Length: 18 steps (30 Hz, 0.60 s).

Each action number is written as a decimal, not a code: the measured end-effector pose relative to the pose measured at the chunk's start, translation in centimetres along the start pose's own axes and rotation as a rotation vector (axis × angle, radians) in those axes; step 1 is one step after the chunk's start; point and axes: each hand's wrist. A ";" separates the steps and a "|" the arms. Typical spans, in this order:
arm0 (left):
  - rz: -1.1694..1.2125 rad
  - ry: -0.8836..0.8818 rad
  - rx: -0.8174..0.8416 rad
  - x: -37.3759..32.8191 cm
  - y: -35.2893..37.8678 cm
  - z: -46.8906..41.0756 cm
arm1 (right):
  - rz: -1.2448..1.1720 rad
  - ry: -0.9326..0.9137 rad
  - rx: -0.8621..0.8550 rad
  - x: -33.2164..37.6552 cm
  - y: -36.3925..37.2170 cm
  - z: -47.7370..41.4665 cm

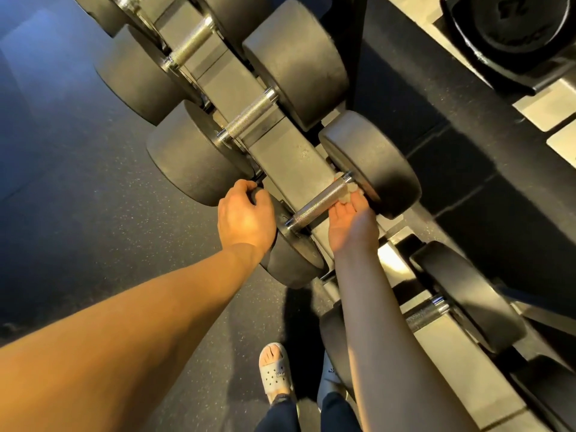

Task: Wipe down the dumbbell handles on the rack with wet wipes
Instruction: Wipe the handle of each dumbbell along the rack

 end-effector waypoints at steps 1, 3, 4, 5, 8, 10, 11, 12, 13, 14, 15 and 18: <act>-0.003 0.000 0.001 0.0 0.0 0.0 | 0.047 -0.027 -0.061 0.1 0.1 0.4; -0.002 -0.011 0.004 0.0 0.1 -0.1 | 0.223 -0.062 -0.156 -0.1 0.4 2.0; -0.003 -0.018 0.006 0.0 0.1 -0.1 | 0.310 -0.078 -0.177 -0.2 0.2 2.8; -0.004 -0.023 0.009 0.0 0.1 -0.1 | 0.367 -0.104 -0.180 -0.2 0.0 3.8; -0.006 -0.020 0.002 -0.3 -0.1 0.0 | 0.478 -0.126 -0.069 -0.1 0.0 6.3; 0.003 -0.024 0.007 -0.4 0.0 0.1 | 0.546 -0.119 -0.007 0.2 0.1 6.3; -0.003 -0.027 0.016 -0.5 -0.1 0.1 | 0.564 -0.108 0.030 0.5 0.1 6.2; -0.038 -0.002 0.020 -0.4 -0.2 0.2 | 0.575 -0.093 0.082 0.8 0.1 6.0; -0.117 0.067 0.020 -0.4 -0.4 0.3 | 0.595 -0.078 0.134 1.2 0.0 6.0; -0.224 0.189 0.019 -0.6 -0.8 0.5 | 0.630 -0.069 0.175 1.6 0.0 6.1; -0.321 0.352 0.026 -0.8 -1.0 0.6 | 0.674 -0.068 0.204 2.1 0.0 6.3; -0.271 0.633 0.163 -2.6 -0.7 2.2 | 0.757 -0.049 0.297 3.0 -0.2 6.5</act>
Point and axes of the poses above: each hand's wrist, its own z-axis away from the middle knuckle, its own y-axis out of the palm, x = y × z, and after that the axes turned 11 degrees about x, right-handed
